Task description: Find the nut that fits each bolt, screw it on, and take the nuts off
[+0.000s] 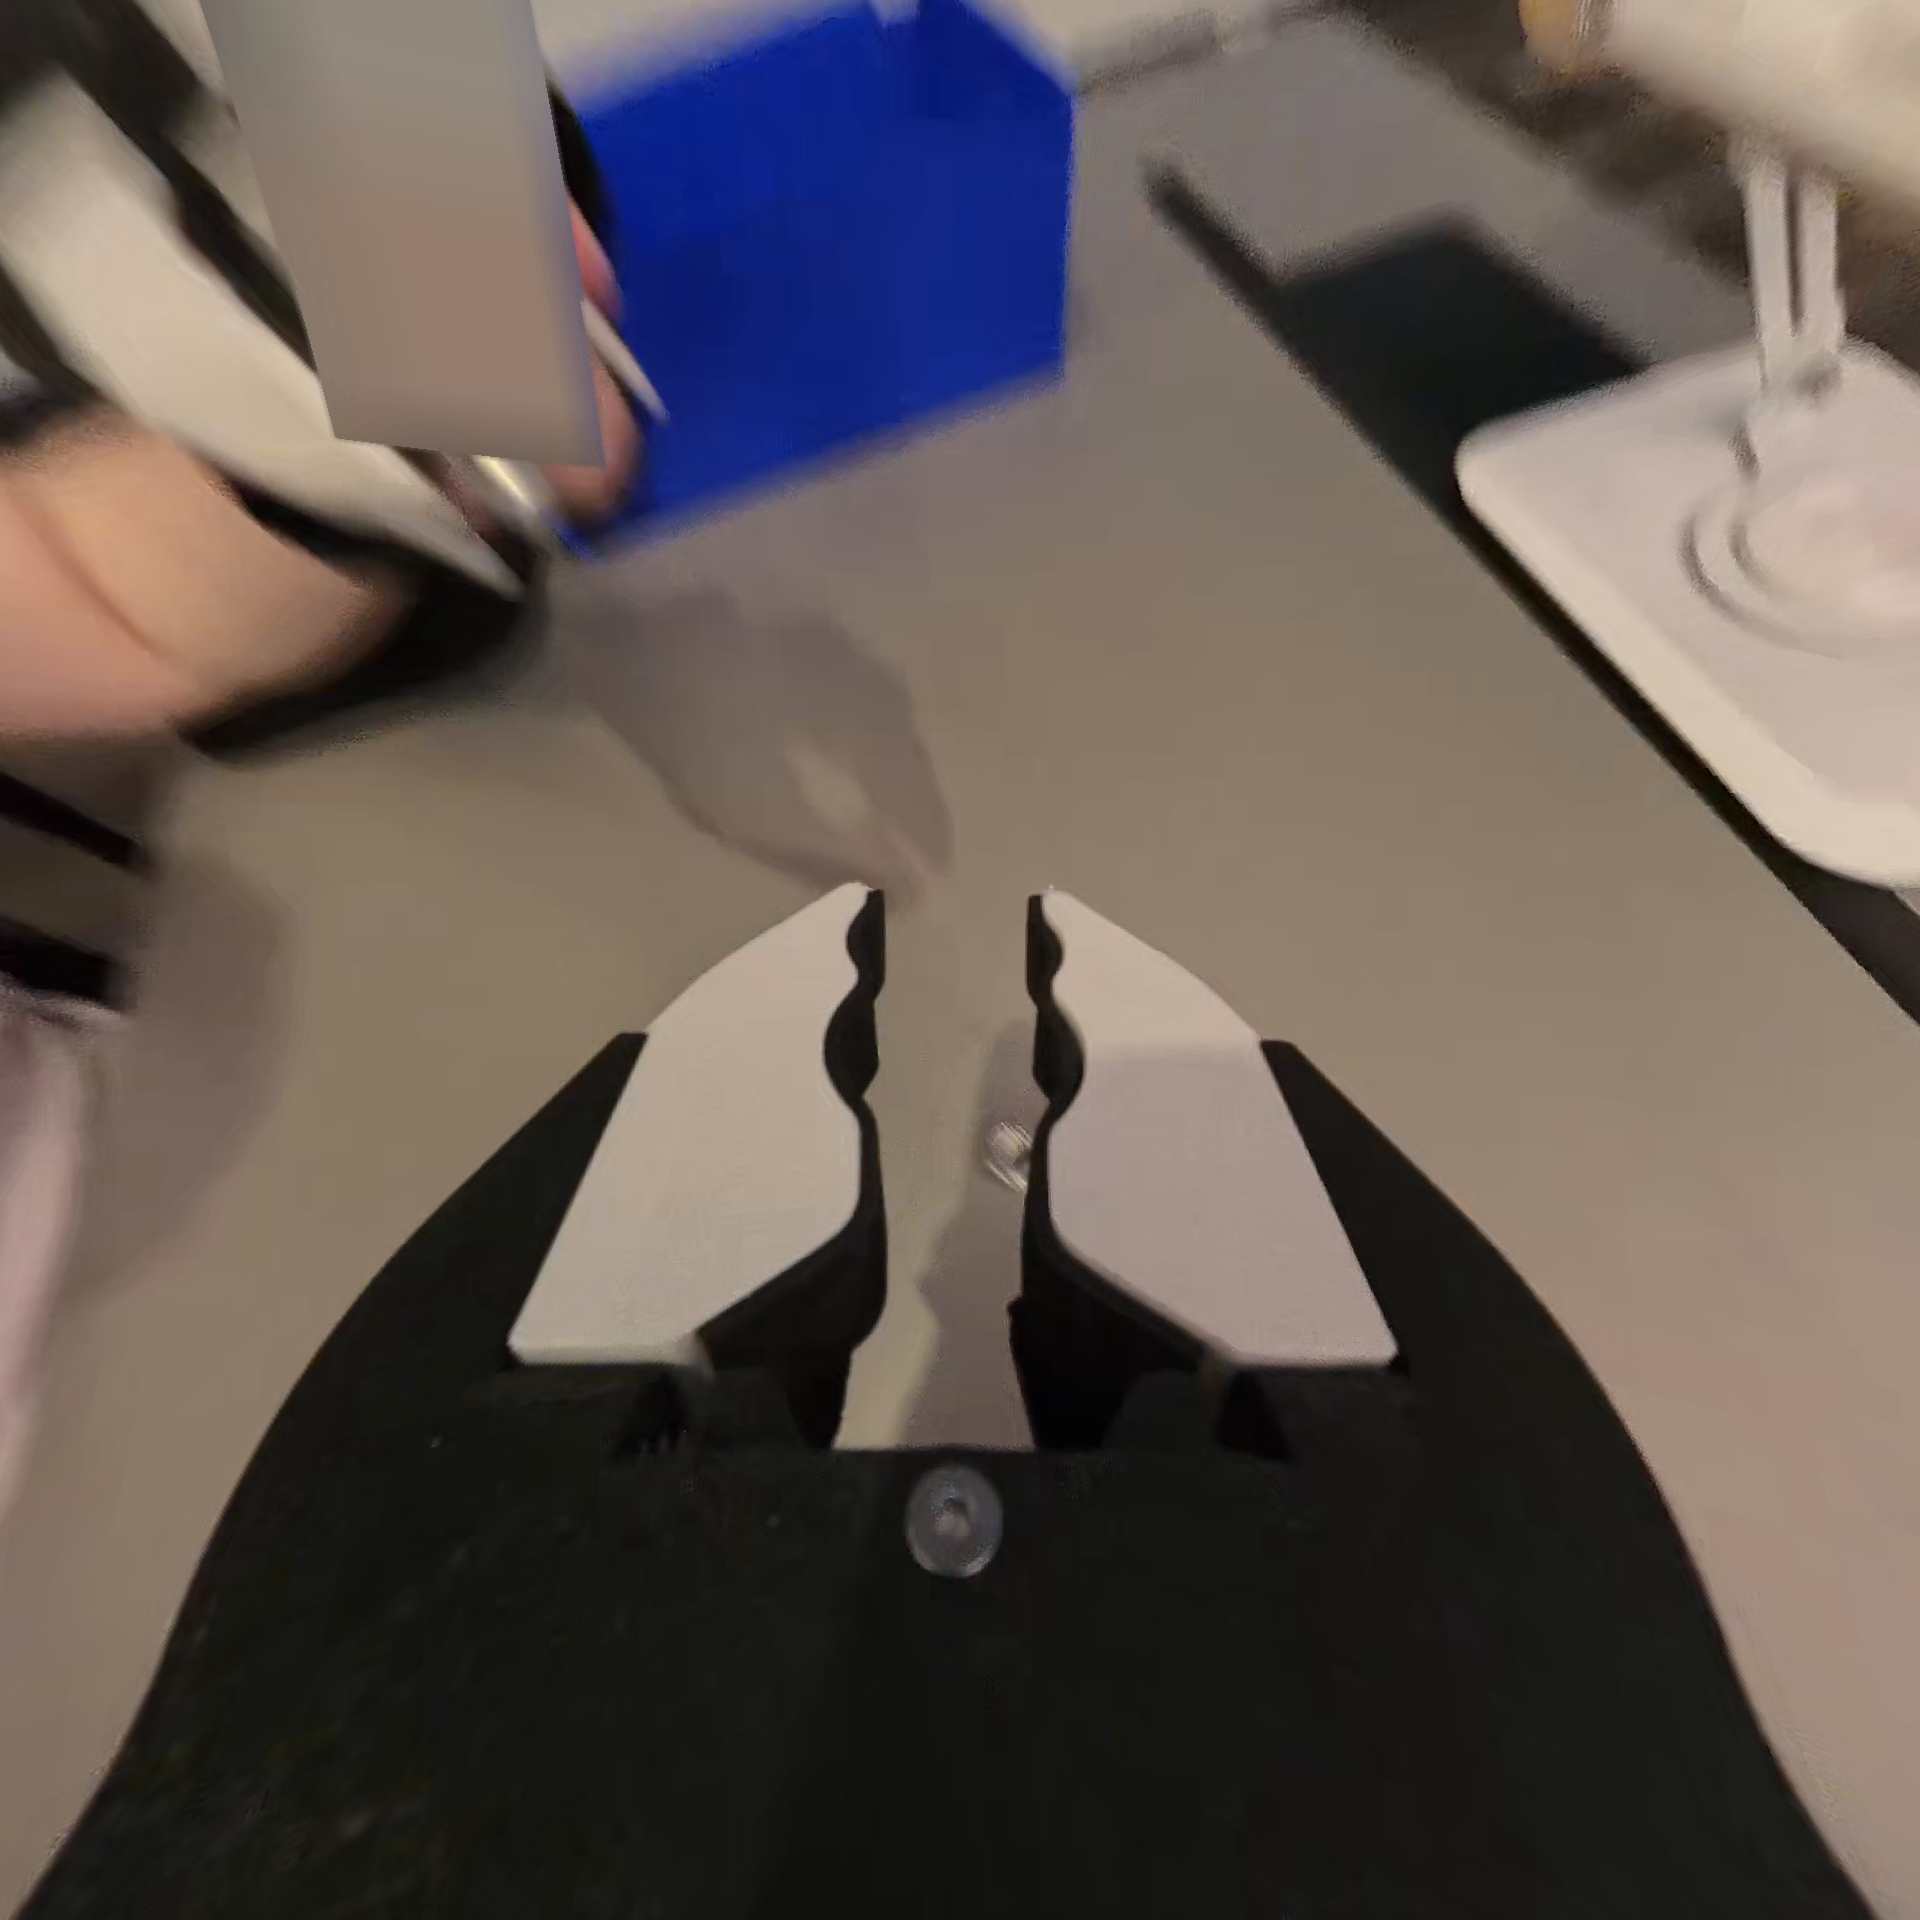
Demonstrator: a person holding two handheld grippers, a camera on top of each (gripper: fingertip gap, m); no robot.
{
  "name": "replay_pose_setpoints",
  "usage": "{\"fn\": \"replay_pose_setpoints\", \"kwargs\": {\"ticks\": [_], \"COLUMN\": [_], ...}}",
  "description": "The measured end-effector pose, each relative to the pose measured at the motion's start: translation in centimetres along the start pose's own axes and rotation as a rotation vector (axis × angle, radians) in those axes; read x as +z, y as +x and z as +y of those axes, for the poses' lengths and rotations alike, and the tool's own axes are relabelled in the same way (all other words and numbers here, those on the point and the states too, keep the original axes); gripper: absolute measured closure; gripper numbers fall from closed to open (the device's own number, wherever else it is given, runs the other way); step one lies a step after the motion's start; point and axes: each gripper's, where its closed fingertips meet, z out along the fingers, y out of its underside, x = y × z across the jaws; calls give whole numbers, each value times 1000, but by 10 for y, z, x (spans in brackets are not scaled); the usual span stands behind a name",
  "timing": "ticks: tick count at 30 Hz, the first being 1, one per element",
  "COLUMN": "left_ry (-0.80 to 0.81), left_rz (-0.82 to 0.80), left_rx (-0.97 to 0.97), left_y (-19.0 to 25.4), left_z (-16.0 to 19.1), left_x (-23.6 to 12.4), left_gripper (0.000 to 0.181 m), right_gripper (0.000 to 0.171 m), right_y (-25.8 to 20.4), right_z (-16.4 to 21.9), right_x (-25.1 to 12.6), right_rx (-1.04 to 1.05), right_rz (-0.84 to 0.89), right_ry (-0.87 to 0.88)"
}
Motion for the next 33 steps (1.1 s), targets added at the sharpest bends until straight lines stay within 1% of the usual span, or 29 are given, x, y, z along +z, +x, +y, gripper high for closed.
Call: {"fn": "replay_pose_setpoints", "kwargs": {"ticks": [2, 3, 6, 9, 11, 18, 20, 23, 28, 33], "left_ry": [22, 36, 77, 127, 153, 233, 230, 225, 203, 76], "left_rz": [4, 4, 12, 25, 40, 89, 89, 92, 93, 64], "left_rx": [40, 57, 107, 135, 149, 184, 192, 197, 200, 199], "left_y": [7, 10, 20, 29, 33, 47, 48, 49, 48, 38], "left_z": [-4, -7, -17, -27, -35, -50, -49, -47, -44, -26], "left_x": [1, 2, 0, -3, -7, -15, -14, -13, -10, -3], "left_gripper": [168, 168, 168, 168, 168, 169, 168, 168, 168, 167], "right_gripper": [151, 152, 143, 146, 142, 144, 152, 161, 162, 163], "right_y": [-29, -41, -67, -83, -89, -112, -120, -123, -120, -105], "right_z": [-35, -45, -53, -63, -68, -77, -77, -77, -74, -70], "right_x": [-13, -15, -12, -12, -16, -25, -26, -25, -23, -19], "right_rx": [81, 116, 206, 317, 385, 484, 500, 477, 461, 425], "right_rz": [-144, -206, -367, -523, -620, -890, -953, -949, -909, -759], "right_ry": [181, 224, 252, 311, 344, 398, 388, 386, 363, 344]}}
